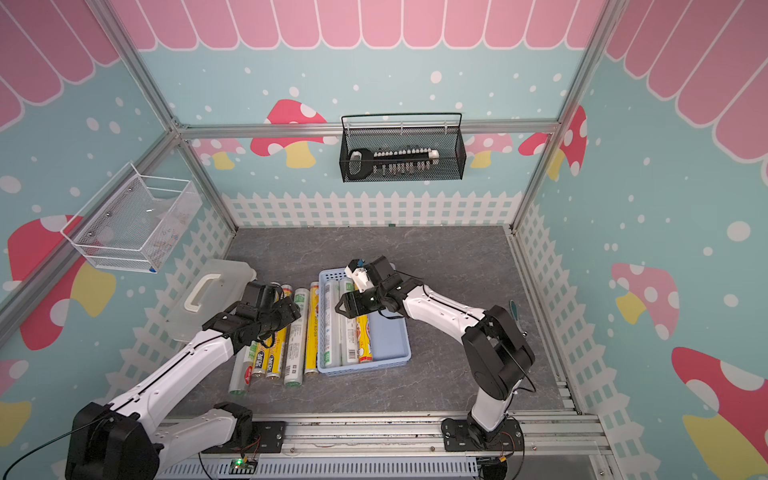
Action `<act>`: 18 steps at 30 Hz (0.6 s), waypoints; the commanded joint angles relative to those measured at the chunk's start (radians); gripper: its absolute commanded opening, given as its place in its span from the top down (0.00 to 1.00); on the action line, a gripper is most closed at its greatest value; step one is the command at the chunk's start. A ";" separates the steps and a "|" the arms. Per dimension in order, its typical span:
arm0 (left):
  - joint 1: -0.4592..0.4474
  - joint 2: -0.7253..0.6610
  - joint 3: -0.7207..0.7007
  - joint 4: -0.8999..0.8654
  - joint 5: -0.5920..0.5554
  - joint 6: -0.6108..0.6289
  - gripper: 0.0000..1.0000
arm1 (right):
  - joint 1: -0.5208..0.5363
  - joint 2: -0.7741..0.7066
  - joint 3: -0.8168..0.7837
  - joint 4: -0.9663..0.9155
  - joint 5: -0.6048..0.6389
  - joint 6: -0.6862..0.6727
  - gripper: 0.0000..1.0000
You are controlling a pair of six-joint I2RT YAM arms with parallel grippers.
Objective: Put the plastic wrap into the basket
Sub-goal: Place the plastic wrap in the basket, then pick up the plastic wrap from the center of the board.
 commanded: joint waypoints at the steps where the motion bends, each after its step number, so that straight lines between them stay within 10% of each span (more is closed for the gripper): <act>1: 0.030 0.011 -0.008 -0.049 0.050 0.016 0.26 | 0.043 -0.022 0.041 0.018 0.070 -0.087 0.31; 18: 0.033 0.262 0.100 -0.061 0.134 0.167 0.44 | 0.170 0.049 0.094 -0.004 0.217 -0.163 0.28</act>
